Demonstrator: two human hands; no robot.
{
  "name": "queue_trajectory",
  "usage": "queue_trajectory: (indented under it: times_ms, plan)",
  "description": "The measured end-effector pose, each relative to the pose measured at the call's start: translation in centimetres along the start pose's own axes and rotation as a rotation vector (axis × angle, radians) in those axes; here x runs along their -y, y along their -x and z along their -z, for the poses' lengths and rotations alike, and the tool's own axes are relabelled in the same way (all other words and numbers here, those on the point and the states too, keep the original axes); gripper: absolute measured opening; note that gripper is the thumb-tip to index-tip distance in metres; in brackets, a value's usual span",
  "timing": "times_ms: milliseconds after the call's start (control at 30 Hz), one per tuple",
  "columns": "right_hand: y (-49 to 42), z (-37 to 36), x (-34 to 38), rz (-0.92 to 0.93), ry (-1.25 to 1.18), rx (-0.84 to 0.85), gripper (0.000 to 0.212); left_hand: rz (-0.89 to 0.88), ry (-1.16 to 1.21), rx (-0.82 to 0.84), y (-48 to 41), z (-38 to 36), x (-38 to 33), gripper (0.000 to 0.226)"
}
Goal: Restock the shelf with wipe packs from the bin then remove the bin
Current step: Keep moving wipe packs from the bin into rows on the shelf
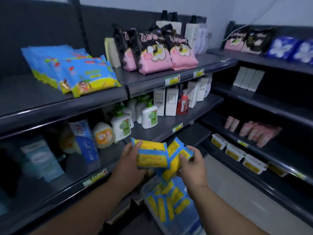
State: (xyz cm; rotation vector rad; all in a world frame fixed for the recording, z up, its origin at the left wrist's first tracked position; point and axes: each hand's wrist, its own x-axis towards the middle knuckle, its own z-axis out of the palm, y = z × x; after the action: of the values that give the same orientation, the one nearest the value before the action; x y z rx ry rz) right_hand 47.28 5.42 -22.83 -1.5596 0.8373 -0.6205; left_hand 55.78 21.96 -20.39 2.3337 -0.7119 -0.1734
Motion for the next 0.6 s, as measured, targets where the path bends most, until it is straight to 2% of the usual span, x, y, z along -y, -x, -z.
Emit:
queue_trajectory:
  times_ms: [100, 200, 267, 367, 433, 500, 600]
  plan:
    - [3.1, 1.8, 2.2, 0.064, -0.060, 0.032, 0.026, -0.008, -0.074, -0.124, 3.4, 2.4, -1.9, 0.072]
    - [6.0, 3.4, 4.4, 0.138, -0.122, 0.081, 0.024, 0.046, -0.015, -0.226, 7.0, 4.5, -3.6, 0.033]
    - [7.8, 4.1, 6.0, 0.222, -0.136, 0.120, 0.026, 0.067, 0.014, -0.252, 9.1, 5.8, -4.6, 0.018]
    - [10.5, 4.6, 8.3, 0.318, -0.157, 0.153, 0.024, 0.165, 0.166, -0.335, 12.1, 8.1, -5.7, 0.015]
    - [12.4, 4.5, 9.8, 0.387, -0.189, 0.140, 0.021, 0.229, 0.355, -0.390, 13.8, 9.8, -6.0, 0.019]
    - [14.5, 4.1, 11.3, 0.497, -0.219, 0.127, 0.020, 0.287, 0.574, -0.416, 15.5, 11.4, -6.5, 0.021]
    - [17.8, 3.0, 14.0, 0.698, -0.242, 0.118, 0.025, 0.316, 0.717, -0.454, 17.5, 13.9, -6.3, 0.023]
